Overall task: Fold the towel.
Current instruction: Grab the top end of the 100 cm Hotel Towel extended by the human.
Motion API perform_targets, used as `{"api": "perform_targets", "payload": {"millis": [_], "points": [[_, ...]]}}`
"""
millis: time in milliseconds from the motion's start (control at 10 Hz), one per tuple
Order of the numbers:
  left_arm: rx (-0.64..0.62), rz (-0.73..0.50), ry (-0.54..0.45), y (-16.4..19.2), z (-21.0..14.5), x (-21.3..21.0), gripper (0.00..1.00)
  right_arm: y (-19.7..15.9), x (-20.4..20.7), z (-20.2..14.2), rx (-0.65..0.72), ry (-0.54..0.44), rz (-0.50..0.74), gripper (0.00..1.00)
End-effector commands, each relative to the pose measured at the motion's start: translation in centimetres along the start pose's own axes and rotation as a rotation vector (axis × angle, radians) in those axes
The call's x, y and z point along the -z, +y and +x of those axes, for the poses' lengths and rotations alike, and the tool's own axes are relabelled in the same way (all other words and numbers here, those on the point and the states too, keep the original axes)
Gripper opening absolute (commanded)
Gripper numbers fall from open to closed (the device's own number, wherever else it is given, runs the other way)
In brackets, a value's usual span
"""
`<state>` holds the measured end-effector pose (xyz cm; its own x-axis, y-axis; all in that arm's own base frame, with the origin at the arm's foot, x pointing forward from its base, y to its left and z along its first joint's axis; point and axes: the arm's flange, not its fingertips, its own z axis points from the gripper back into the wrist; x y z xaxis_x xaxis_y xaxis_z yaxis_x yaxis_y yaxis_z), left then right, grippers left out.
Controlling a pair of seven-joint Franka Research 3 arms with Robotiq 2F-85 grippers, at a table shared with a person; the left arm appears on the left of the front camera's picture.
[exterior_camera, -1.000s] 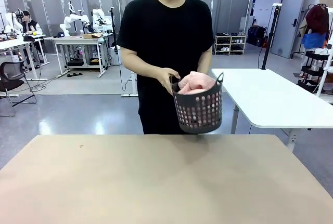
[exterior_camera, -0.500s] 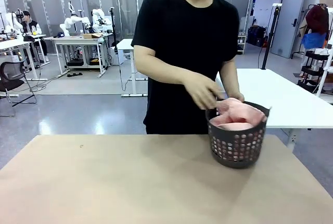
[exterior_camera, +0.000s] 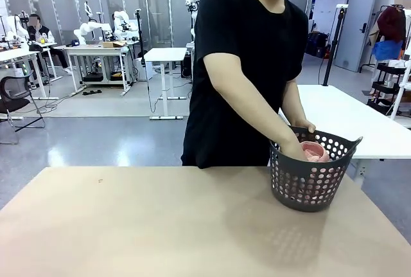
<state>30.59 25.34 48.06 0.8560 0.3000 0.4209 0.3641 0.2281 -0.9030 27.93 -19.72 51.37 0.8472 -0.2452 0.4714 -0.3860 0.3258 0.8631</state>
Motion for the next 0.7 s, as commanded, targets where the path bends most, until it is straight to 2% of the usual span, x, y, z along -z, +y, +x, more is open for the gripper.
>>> {"api": "perform_targets", "payload": {"millis": [0, 600], "points": [[0.000, -0.002, 0.010, -0.01, -0.17, -0.18, 1.00, 0.08, -0.08, 0.17, -0.014, -0.010, 0.015, 1.00], [0.000, -0.002, 0.010, -0.01, -0.17, -0.18, 1.00, 0.08, -0.08, 0.17, -0.014, -0.010, 0.015, 1.00]]}}
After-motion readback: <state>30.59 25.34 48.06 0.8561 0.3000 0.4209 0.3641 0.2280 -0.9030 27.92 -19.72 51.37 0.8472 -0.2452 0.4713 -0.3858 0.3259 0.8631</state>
